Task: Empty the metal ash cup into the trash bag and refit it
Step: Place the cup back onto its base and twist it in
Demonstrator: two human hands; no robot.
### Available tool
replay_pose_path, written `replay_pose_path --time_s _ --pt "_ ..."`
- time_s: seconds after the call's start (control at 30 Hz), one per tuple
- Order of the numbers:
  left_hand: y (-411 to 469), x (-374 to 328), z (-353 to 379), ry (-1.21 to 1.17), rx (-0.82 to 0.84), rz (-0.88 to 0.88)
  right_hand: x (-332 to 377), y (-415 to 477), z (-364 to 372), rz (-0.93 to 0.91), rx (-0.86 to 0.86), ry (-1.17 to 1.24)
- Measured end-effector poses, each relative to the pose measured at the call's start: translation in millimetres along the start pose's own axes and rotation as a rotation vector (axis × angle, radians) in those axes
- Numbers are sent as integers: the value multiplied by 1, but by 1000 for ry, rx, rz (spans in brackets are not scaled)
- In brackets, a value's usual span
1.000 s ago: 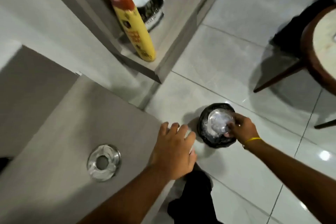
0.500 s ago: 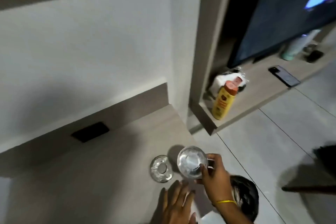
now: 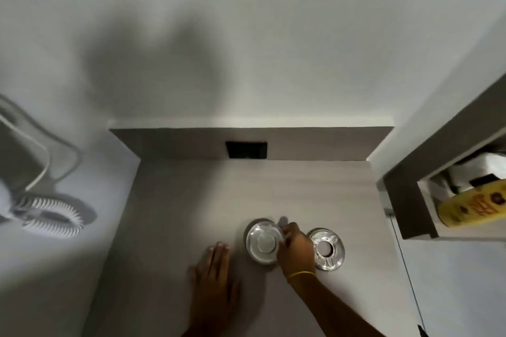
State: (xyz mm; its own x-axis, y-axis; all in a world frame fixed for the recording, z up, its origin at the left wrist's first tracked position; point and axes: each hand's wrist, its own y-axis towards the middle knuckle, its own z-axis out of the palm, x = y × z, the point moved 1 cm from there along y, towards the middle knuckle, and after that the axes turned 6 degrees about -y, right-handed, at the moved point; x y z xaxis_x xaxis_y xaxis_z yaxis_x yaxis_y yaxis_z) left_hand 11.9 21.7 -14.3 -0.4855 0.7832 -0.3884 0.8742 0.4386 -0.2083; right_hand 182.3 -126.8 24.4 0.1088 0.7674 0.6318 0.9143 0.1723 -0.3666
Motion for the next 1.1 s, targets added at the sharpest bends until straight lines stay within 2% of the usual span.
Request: replay_pose_path --time_s 0.13,0.37,0.5,0.6,0.7,0.83,0.97,1.1 --pt "-3 20 20 44 11 3 6 1 10 -5 24 -114" --pt "-6 32 45 97 -55 65 -2 3 13 19 35 -162" --pt "-6 35 52 111 -101 84 -10 6 -10 -121 -26 -273" --pt "-6 37 54 100 -133 87 -29 9 -35 -222 -106 -489" --pt "-7 37 55 114 -137 85 -44 8 -52 -90 26 -737" --pt "-6 34 53 125 -146 81 -45 8 -51 -62 121 -667" --pt "-7 31 51 133 -147 77 -37 11 -48 -36 156 -770" --pt "-8 28 49 119 -160 85 -19 3 -49 -93 154 -660"
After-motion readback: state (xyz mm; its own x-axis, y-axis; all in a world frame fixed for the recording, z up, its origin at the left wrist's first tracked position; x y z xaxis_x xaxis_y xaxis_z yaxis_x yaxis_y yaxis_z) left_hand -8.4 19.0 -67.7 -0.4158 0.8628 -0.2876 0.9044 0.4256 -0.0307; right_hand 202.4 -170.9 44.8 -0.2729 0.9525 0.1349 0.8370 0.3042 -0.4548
